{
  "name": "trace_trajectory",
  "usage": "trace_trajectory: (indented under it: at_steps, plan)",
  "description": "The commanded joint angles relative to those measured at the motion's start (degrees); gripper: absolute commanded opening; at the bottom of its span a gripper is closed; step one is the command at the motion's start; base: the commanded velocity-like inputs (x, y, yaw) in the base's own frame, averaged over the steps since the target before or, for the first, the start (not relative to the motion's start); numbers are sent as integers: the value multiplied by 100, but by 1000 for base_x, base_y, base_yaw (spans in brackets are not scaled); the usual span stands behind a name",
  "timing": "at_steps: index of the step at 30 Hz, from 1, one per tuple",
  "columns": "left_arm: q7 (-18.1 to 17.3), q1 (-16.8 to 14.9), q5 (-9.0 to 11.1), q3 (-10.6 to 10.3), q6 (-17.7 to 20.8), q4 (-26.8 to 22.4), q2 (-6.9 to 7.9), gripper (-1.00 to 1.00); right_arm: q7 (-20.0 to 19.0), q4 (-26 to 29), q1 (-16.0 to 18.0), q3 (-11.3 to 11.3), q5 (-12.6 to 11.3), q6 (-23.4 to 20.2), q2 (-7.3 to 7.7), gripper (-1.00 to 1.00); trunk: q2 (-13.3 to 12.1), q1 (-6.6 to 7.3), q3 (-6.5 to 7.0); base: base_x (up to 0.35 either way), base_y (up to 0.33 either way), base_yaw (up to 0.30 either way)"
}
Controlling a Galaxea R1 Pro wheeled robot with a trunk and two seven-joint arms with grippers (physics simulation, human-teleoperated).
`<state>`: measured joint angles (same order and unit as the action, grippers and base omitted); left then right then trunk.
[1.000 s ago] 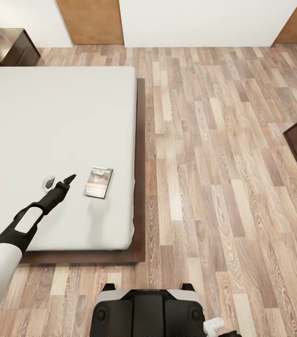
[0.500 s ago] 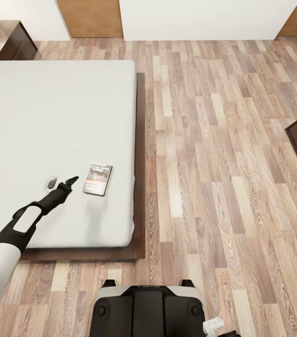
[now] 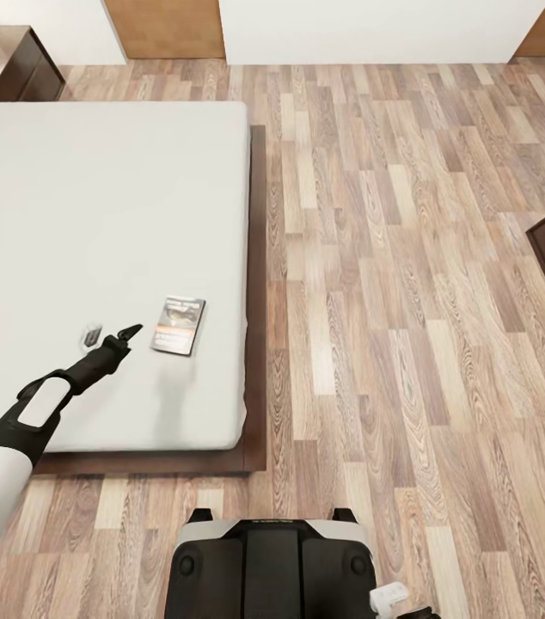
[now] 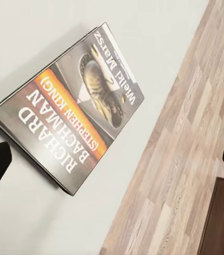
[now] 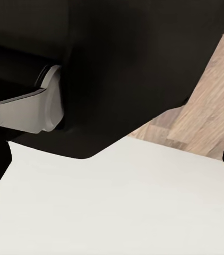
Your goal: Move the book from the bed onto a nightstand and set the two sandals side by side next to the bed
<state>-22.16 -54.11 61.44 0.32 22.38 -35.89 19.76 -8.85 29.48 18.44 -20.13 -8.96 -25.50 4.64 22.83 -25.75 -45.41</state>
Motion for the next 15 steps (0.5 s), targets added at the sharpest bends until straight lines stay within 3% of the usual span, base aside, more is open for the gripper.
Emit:
trace_trajectory:
  at_steps: [1,15]
  plan:
    - [-3,-1,55,3,49,-18,9,100,15,12,2,-37,-62,-25,-2,100,9,-3,-8,0,0,0]
    - [-7,11,58,4,41,-183,35,100,7,-33,2,-65,-29,75,-104,100,9,-3,-17,0,0,0]
